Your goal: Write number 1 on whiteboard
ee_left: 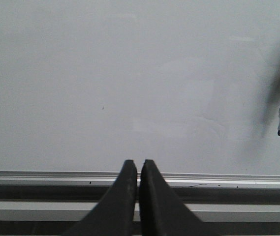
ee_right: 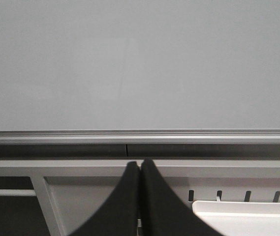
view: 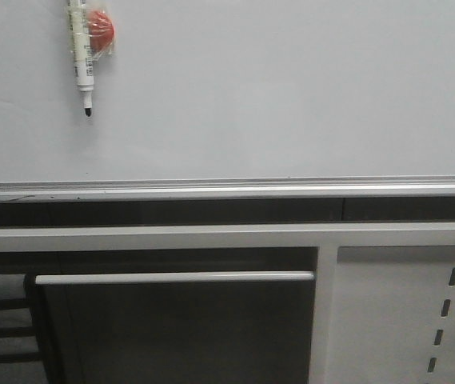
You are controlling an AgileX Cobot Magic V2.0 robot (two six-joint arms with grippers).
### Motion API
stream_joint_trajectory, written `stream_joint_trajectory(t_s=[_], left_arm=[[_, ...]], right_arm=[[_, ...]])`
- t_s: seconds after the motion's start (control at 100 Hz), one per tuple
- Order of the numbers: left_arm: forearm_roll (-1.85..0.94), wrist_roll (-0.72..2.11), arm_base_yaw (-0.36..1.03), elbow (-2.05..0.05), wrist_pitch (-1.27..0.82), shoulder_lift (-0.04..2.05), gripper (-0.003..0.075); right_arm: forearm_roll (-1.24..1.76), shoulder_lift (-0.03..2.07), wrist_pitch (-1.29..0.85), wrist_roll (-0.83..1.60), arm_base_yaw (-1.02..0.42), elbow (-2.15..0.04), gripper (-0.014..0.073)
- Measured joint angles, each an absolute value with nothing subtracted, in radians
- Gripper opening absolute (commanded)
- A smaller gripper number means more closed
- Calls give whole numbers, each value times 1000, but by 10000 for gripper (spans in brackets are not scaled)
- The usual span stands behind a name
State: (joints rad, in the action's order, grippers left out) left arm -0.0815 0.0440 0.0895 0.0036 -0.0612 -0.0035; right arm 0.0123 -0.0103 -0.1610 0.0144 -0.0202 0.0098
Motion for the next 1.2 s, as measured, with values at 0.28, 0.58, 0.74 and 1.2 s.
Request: stream_joint_trajectory(t_s=[0.28, 0.58, 0.74, 1.2], left_arm=[[-81, 44, 90, 4, -61, -3, -20], [-243, 44, 90, 4, -59, -3, -20], [-413, 44, 90, 4, -40, -3, -20], [-644, 140, 90, -200, -252, 88, -20]], right_arm=[[12, -10, -161, 14, -20, 10, -53], [149, -10, -115, 14, -20, 10, -53], [348, -10, -54, 14, -20, 10, -53], [557, 122, -331, 66, -20, -183, -51]])
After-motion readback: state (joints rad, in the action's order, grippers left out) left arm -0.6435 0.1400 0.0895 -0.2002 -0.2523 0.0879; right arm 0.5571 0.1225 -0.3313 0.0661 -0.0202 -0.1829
